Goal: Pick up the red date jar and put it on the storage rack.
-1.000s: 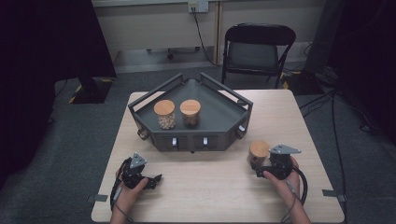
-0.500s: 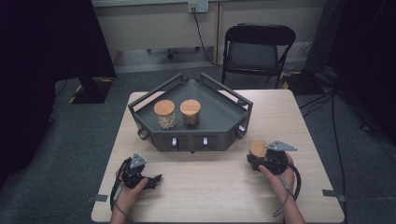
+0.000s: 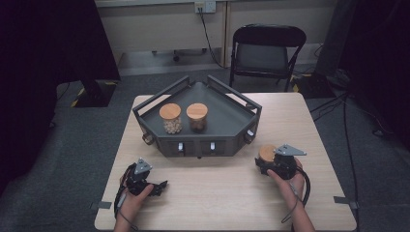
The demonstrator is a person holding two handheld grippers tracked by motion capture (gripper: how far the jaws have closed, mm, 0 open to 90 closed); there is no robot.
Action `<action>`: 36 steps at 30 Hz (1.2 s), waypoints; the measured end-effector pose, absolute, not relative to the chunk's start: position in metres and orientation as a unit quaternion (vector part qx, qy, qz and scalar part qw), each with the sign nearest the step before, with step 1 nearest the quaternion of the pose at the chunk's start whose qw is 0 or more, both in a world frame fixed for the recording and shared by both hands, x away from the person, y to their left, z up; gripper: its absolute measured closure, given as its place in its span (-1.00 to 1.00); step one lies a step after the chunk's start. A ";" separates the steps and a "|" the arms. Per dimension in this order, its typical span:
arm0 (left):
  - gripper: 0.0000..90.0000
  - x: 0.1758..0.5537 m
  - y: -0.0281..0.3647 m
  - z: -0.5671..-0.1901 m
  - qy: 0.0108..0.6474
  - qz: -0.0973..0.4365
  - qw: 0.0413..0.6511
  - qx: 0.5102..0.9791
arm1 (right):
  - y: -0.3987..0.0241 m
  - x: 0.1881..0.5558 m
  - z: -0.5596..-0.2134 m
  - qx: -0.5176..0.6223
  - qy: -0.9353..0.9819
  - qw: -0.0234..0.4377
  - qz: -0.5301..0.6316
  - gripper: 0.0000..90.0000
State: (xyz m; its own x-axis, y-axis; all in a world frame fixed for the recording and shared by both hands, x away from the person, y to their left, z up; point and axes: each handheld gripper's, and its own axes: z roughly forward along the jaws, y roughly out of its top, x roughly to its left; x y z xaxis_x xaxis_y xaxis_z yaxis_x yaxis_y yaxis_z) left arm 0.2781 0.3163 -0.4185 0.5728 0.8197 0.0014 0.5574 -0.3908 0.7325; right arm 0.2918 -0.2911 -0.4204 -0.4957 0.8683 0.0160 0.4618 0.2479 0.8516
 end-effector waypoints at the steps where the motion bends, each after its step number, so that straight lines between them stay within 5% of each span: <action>1: -1.00 0.278 0.316 -0.418 0.423 0.185 0.354 0.813 | -0.290 0.291 -0.420 0.440 0.755 0.242 0.423 -0.42; 36: -1.00 0.278 0.316 -0.418 0.423 0.185 0.354 0.813 | -0.292 0.290 -0.358 0.400 0.782 0.215 0.426 -0.42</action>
State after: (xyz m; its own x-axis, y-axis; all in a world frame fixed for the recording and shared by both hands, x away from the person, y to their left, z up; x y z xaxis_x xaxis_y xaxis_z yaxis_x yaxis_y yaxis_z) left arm 0.2781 0.3164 -0.4185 0.5728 0.8197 0.0015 0.5574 -0.3909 0.7325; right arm 0.2896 -0.2920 -0.3577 -0.5870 0.8096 0.0050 0.4432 0.3161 0.8388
